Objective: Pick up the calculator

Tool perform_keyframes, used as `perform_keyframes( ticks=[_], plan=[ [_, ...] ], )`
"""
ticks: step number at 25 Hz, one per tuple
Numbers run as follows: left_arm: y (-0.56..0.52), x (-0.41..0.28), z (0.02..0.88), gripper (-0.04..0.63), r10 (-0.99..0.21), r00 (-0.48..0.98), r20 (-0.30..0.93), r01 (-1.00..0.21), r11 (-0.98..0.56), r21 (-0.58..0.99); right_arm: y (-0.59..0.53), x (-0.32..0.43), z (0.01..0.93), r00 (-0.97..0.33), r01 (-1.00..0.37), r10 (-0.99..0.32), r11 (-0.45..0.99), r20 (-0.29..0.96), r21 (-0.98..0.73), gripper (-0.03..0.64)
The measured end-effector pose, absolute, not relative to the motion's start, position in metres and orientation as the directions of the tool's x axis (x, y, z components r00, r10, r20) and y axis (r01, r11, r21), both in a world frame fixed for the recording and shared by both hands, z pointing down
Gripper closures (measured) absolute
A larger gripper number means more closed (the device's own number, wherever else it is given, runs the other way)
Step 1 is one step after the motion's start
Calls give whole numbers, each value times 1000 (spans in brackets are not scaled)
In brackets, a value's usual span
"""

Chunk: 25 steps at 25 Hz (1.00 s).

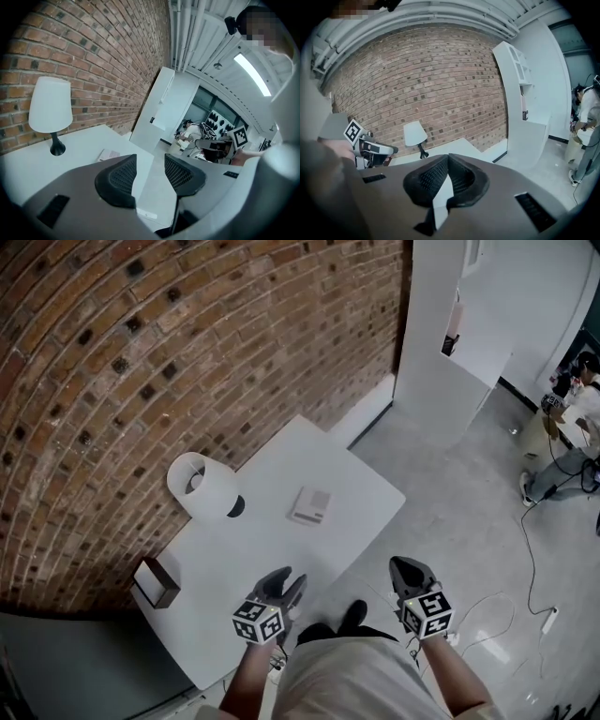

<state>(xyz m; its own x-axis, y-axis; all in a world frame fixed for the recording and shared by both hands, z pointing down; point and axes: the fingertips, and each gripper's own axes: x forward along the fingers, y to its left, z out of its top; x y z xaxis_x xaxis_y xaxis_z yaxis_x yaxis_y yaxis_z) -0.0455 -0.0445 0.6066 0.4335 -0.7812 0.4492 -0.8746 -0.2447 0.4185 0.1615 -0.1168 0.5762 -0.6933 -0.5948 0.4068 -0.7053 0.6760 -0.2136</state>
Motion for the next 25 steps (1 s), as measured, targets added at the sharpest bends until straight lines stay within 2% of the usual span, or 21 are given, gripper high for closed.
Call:
perform_keyframes(
  ticks=[10,25],
  plan=[
    [-70,-36,636,393,-753,411,514,-883,-190,429,-151,155,599,-713,-681,-555,694,429,-235,605],
    [-141,-78,728,370,-654,458,603,-854,-136,502,-189,102,637,-685,-686,-498,687,532,-241,604]
  ],
)
